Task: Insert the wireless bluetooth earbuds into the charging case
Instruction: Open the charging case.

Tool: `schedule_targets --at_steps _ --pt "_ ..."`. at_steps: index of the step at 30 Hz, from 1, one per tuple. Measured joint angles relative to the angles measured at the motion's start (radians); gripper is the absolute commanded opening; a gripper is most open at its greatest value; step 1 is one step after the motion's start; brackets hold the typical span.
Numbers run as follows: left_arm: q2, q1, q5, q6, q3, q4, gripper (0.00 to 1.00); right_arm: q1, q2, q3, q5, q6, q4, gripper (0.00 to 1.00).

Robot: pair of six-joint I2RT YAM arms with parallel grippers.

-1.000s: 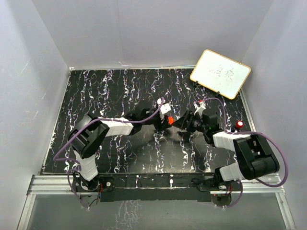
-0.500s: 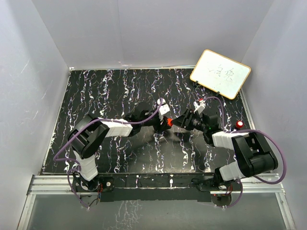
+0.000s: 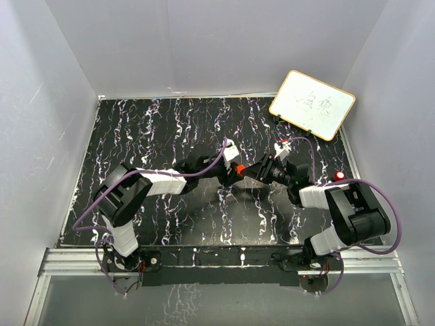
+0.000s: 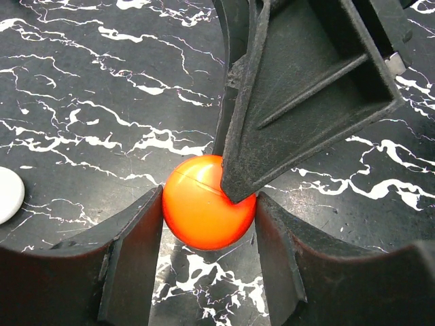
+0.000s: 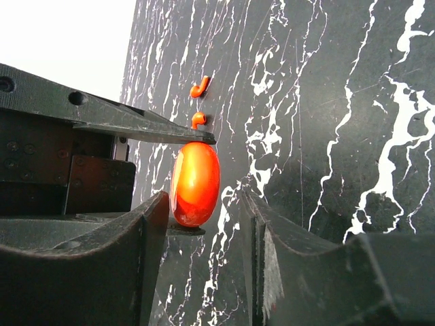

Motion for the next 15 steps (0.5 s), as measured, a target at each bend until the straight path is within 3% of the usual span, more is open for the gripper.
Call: schedule_targets --at_steps 15 --pt "0.000 -0.006 0.003 -0.005 -0.014 0.006 0.00 0.000 0.016 -0.012 -0.010 0.038 0.053 0.34"
